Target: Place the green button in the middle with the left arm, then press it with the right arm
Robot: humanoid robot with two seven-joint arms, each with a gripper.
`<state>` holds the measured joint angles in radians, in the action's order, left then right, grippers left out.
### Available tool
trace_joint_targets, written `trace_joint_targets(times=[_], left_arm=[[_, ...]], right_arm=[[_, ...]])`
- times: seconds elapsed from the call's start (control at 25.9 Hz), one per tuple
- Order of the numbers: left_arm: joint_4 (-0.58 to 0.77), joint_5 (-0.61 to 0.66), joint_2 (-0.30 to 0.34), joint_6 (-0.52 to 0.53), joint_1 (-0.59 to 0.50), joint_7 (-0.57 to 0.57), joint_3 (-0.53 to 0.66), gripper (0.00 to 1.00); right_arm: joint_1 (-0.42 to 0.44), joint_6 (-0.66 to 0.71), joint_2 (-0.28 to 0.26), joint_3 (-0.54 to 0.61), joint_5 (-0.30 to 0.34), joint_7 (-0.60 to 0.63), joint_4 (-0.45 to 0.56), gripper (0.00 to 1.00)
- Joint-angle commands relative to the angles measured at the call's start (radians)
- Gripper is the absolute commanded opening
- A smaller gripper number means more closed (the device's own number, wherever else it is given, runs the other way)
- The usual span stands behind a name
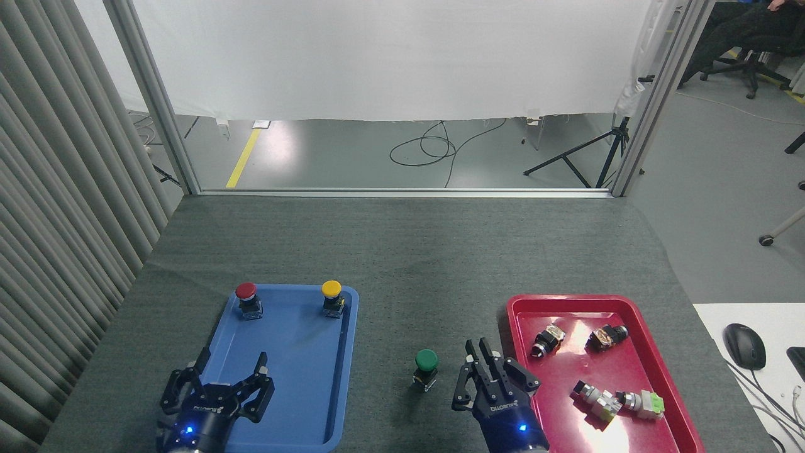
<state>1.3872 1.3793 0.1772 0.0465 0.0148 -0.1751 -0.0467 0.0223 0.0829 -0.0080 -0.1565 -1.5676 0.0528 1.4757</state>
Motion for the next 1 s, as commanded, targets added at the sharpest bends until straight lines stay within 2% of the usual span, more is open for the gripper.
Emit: trace_joint_targets(times=[0.0, 0.27, 0.43, 0.66, 0.85, 0.97], left_arm=[[0.012, -0.005, 0.025, 0.001, -0.032, -0.024, 0.047, 1.0], [0.016, -0.022, 0.019, -0.002, -0.036, -0.023, 0.088, 1.0], [0.016, -0.032, 0.019, -0.002, -0.035, -0.024, 0.088, 1.0], [0.016, -0.032, 0.018, -0.014, -0.035, -0.029, 0.09, 1.0], [0.015, -0.034, 0.018, -0.014, -0.033, -0.029, 0.09, 1.0], [0.015, -0.034, 0.018, -0.014, -0.033, -0.027, 0.09, 1.0]], right_arm=[[-0.016, -0.012, 0.005, -0.058, -0.025, -0.001, -0.038, 0.0], [-0.13, -0.11, 0.007, -0.15, -0.014, 0.001, -0.173, 0.0], [-0.148, -0.13, 0.014, -0.161, -0.014, 0.001, -0.229, 0.0], [-0.189, -0.149, 0.03, -0.195, -0.012, 0.001, -0.39, 0.0], [-0.191, -0.153, 0.031, -0.215, -0.011, -0.001, -0.397, 0.0], [-0.18, -0.16, 0.02, -0.215, -0.011, 0.002, -0.339, 0.0]])
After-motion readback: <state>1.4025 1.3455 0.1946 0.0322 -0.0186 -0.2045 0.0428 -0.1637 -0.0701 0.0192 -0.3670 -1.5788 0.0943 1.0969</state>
